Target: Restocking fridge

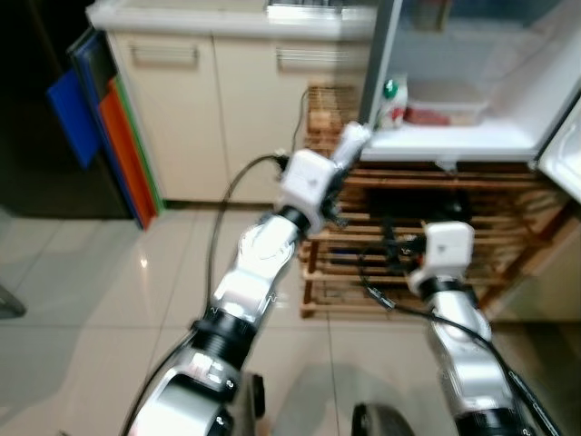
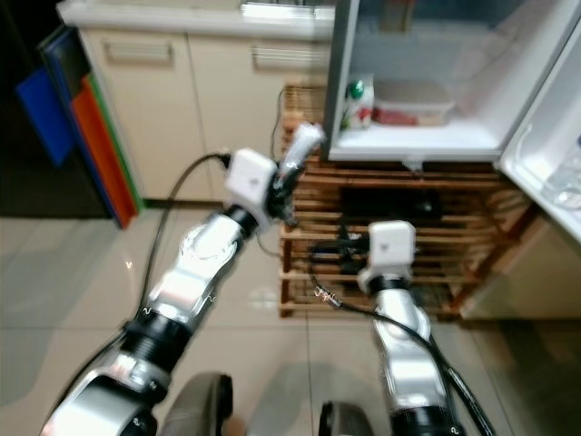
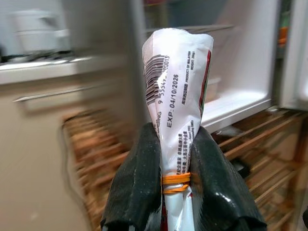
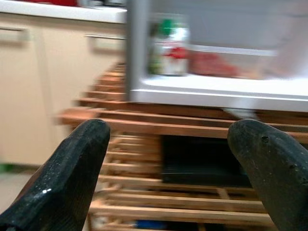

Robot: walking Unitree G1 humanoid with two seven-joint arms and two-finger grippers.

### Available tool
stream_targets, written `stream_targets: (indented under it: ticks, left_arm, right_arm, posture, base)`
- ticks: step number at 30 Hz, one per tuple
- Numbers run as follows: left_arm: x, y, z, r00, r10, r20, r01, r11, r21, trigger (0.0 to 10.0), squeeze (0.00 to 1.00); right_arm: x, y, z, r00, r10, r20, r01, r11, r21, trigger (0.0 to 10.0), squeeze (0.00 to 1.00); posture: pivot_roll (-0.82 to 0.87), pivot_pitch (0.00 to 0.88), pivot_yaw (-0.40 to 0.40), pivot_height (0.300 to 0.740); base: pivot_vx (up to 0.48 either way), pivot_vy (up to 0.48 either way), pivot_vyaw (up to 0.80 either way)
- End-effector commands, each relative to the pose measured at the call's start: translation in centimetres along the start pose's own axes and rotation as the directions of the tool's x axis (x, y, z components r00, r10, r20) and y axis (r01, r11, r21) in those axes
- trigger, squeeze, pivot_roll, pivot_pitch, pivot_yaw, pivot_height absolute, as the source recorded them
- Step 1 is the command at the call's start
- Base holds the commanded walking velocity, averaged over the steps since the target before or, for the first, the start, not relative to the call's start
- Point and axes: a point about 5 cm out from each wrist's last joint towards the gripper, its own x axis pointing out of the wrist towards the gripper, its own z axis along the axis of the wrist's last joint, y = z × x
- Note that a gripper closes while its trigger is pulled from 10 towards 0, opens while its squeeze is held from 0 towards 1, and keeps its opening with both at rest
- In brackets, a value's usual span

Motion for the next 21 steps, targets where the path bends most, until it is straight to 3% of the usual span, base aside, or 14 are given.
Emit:
stream_targets:
  ticks: [1,6,13,15,21]
  left_arm:
    - [0.7,-1.9,1.0,0.996,-0.085,0.034,0.085,0.996,0.010,10.0,0.00]
    - [0.7,-2.4,1.4,0.991,-0.119,0.061,0.117,0.992,0.038,10.0,0.00]
    - [1.0,-2.5,2.0,0.989,-0.124,0.075,0.119,0.991,0.064,10.0,0.00]
    - [1.1,-2.3,2.2,0.992,-0.105,0.071,0.096,0.988,0.120,10.0,0.00]
    - [1.0,-2.1,2.5,0.991,-0.109,0.074,0.102,0.990,0.097,10.0,0.00]
  right_arm:
    - [-0.2,-1.1,0.0,0.999,-0.032,0.005,0.032,0.999,-0.025,10.0,0.00]
    - [-0.3,-1.1,0.0,0.999,-0.037,0.004,0.037,0.999,-0.013,10.0,0.00]
    - [-0.3,-1.2,0.0,0.999,-0.038,0.004,0.038,0.999,-0.003,10.0,0.00]
    - [-0.3,-1.2,0.0,0.999,-0.037,0.001,0.037,0.999,-0.009,10.0,0.00]
    - [-0.2,-1.4,0.0,0.999,-0.043,-0.009,0.043,0.999,-0.027,10.0,0.00]
  posture:
    - [-0.06,0.000,0.009,0.640]
    - [-0.06,0.000,0.011,0.640]
    - [-0.06,0.000,0.008,0.608]
    - [-0.07,0.000,0.010,0.608]
    - [-0.07,0.000,0.012,0.608]
  base:
    - [0.469,0.000,0.00]
    - [0.464,0.000,-0.10]
    - [0.000,0.000,-0.48]
    - [0.000,0.000,-0.50]
    - [0.000,0.000,-0.50]
